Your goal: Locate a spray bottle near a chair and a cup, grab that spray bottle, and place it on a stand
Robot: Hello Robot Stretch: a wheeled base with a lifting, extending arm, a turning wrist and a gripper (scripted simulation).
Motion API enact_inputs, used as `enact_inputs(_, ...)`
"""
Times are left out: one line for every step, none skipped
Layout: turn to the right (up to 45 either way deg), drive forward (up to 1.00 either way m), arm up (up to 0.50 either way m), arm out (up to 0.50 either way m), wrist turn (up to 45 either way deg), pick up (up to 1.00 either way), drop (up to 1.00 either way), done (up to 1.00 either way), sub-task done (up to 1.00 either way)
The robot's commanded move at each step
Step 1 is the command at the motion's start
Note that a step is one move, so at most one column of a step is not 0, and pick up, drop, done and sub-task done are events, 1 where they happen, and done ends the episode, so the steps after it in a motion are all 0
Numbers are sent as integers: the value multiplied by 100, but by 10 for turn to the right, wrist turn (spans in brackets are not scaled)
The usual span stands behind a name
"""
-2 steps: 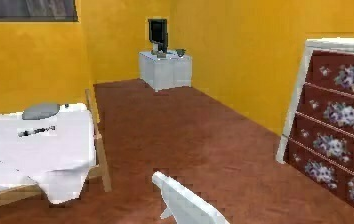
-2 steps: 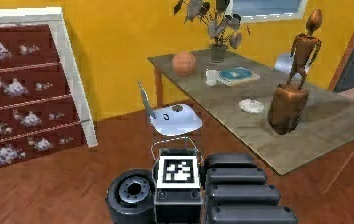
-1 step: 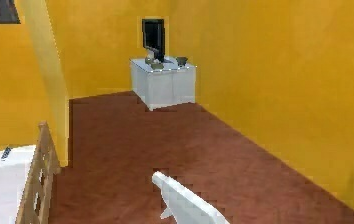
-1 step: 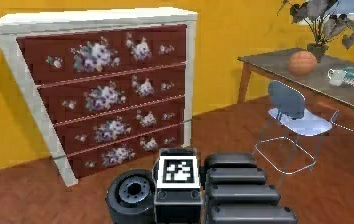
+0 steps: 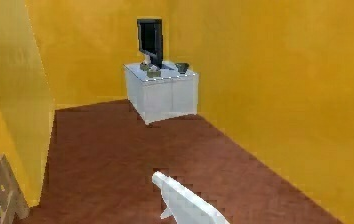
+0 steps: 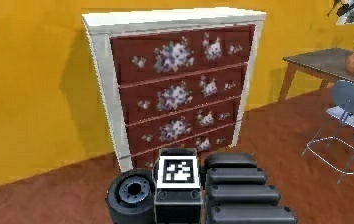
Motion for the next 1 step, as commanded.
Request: enact_inputs(-210, 0, 0, 0, 0, 0, 0, 0, 0)
